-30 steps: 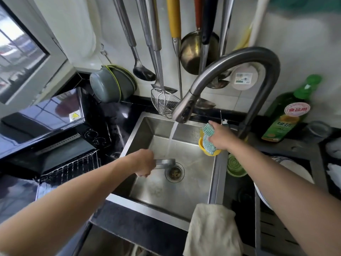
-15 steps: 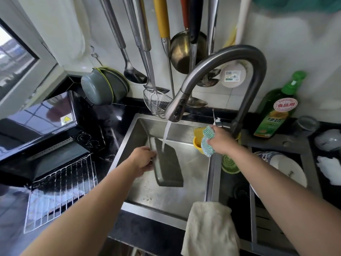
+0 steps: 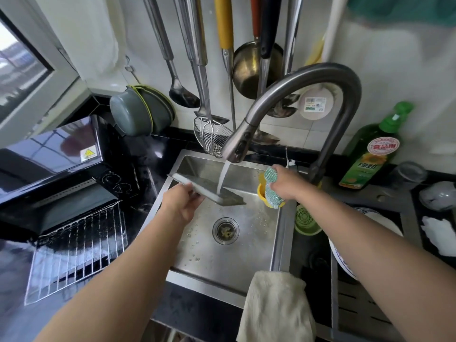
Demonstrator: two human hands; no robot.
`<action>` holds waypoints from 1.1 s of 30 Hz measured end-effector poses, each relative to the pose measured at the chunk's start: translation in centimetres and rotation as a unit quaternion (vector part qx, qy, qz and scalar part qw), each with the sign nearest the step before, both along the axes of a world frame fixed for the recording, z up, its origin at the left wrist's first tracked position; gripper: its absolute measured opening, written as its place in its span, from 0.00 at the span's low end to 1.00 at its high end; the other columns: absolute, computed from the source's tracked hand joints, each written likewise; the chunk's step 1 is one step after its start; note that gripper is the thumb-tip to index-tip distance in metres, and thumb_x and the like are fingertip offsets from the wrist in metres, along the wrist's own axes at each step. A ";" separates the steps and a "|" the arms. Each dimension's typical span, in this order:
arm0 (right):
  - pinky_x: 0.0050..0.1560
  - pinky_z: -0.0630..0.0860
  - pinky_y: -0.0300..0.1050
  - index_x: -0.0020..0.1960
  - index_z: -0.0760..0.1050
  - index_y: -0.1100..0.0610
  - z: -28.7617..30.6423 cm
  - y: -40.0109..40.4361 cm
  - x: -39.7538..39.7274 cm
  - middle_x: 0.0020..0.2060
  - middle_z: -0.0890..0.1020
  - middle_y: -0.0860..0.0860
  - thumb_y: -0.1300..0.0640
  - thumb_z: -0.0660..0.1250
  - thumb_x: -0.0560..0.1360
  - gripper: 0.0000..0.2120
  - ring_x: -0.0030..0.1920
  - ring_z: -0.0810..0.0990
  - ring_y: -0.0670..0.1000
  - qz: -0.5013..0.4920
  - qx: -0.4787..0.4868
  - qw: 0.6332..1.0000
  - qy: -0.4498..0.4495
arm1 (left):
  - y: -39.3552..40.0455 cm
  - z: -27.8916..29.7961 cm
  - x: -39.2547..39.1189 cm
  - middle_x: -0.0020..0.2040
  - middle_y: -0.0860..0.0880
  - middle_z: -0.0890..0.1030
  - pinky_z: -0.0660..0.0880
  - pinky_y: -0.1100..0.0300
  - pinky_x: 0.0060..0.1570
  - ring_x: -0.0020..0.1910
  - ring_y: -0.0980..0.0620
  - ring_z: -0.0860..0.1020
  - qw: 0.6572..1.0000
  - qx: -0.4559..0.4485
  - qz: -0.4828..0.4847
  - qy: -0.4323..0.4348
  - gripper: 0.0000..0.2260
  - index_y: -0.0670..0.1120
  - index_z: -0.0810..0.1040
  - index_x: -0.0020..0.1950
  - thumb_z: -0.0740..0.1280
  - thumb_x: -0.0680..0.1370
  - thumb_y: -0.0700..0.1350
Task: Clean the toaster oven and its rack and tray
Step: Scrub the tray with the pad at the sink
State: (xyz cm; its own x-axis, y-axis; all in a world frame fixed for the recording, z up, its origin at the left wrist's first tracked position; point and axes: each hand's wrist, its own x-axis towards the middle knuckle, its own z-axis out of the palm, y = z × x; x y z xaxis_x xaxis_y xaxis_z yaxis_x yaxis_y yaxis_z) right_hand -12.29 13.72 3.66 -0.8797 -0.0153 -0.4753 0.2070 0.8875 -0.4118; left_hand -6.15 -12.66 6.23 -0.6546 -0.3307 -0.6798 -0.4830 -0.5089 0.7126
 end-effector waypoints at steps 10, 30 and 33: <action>0.48 0.81 0.54 0.80 0.42 0.63 0.9 -1.9 -3.6 0.66 0.74 0.66 0.68 0.62 0.75 0.40 0.49 0.82 0.62 0.023 0.198 0.979 -0.032 | -5.7 0.2 8.6 0.59 0.38 0.82 0.79 0.40 0.55 0.54 0.40 0.82 0.995 -0.061 0.072 -0.017 0.14 0.40 0.77 0.66 0.54 0.88 0.40; 0.47 0.83 0.58 0.60 0.73 0.52 -2.1 -7.4 15.4 0.52 0.83 0.54 0.58 0.67 0.80 0.10 0.49 0.85 0.55 -0.328 -0.402 0.852 -0.064 | -7.0 1.6 10.2 0.51 0.39 0.84 0.82 0.53 0.48 0.47 0.47 0.86 0.964 -0.185 -0.141 0.130 0.23 0.47 0.67 0.73 0.61 0.80 0.31; 0.48 0.83 0.57 0.59 0.74 0.52 -2.1 -9.2 17.8 0.50 0.84 0.53 0.57 0.68 0.79 0.10 0.48 0.85 0.54 -0.360 -0.378 0.852 -0.040 | -8.3 1.6 8.1 0.45 0.43 0.83 0.83 0.50 0.46 0.42 0.47 0.86 0.944 -0.256 -0.166 0.127 0.41 0.61 0.48 0.81 0.65 0.79 0.33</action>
